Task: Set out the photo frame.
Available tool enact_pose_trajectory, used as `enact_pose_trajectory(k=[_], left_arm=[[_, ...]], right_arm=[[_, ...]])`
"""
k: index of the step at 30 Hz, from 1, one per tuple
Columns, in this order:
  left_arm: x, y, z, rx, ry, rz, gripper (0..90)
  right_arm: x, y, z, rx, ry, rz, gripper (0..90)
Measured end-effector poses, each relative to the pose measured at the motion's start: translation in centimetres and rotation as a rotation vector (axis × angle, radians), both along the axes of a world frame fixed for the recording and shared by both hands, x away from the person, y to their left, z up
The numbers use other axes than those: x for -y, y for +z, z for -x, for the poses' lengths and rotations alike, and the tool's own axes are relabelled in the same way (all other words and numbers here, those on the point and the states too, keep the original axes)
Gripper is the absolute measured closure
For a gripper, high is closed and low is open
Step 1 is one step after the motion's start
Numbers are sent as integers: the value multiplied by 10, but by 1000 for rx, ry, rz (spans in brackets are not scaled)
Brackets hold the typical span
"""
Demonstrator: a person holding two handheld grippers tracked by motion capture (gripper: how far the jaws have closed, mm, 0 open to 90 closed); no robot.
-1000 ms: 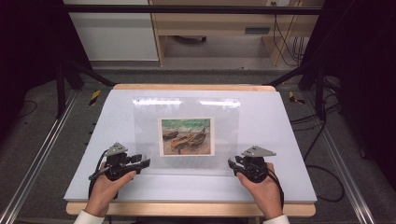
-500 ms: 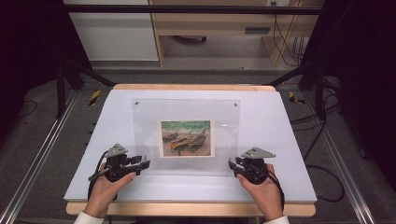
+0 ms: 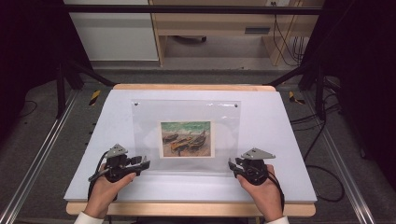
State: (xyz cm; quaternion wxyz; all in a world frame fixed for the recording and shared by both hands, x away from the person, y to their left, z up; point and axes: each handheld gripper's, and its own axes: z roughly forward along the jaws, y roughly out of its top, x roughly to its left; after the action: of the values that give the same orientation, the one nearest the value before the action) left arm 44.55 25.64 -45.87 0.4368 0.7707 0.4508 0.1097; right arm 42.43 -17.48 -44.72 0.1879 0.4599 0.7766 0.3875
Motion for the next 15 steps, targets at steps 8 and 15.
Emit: enact_pose_trajectory(k=[8, 15], left_arm=[[1, 0, 0, 0, 1, -2, 512], [1, 0, 1, -1, 0, -7, 511]], right_arm=[[-1, -1, 1, 12, -2, 11, 649], [-2, -1, 3, 18, -1, 31, 645]])
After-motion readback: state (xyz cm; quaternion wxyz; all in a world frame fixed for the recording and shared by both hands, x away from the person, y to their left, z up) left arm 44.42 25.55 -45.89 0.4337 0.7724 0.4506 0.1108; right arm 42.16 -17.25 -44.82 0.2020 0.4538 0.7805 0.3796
